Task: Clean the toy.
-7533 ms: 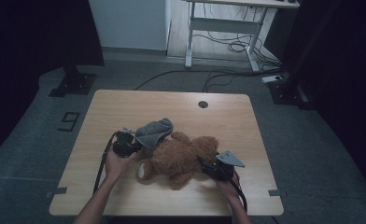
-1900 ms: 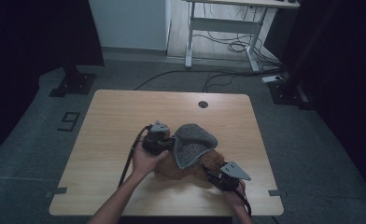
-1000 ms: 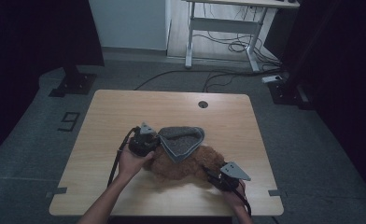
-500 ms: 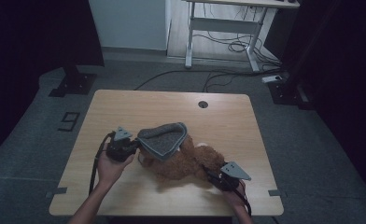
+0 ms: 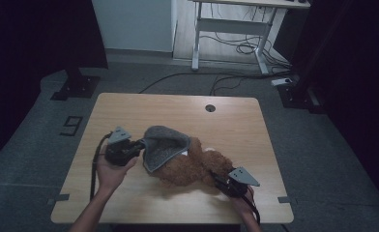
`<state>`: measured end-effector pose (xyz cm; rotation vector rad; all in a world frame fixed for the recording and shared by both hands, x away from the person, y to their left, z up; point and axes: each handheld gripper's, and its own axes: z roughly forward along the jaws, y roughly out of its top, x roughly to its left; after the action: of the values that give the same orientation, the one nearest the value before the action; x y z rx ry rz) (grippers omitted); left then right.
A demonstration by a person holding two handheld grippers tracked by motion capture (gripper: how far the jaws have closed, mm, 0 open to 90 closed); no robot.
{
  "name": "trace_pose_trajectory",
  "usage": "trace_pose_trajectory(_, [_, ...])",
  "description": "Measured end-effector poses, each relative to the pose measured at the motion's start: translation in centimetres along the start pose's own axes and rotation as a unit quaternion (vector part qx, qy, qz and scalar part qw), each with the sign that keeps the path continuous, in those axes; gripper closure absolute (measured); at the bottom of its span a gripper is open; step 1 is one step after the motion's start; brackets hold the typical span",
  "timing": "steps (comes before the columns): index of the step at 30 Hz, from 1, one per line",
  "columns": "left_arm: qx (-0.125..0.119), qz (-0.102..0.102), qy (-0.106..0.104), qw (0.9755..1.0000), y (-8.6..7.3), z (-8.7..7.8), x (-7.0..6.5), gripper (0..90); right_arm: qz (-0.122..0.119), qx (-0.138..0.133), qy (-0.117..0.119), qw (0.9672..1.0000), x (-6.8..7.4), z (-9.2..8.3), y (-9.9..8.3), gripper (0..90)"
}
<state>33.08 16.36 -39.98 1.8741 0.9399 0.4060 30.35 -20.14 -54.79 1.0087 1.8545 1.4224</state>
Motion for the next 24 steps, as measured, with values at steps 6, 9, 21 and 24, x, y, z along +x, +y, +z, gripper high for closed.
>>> trace_pose_trajectory(6, [-0.010,0.045,-0.078,0.9959,3.3,3.2,-6.2,84.3,0.000,0.000,0.002,1.0000,-0.1,0.0,0.0,42.5])
trace_pose_trajectory(9, [-0.010,0.055,-0.099,0.9935,4.3,4.3,-8.1,84.3,0.000,0.001,0.003,1.0000,-0.1,0.0,0.0,42.5])
trace_pose_trajectory(21, [0.081,0.083,-0.124,0.9855,5.0,14.8,-14.2,84.4,-0.003,-0.003,0.001,1.0000,-0.1,0.0,-0.1,42.5])
trace_pose_trajectory(24, [0.128,0.079,-0.121,0.9812,3.3,17.2,-14.0,84.4,-0.005,-0.002,0.000,1.0000,0.0,-0.1,-0.1,42.5])
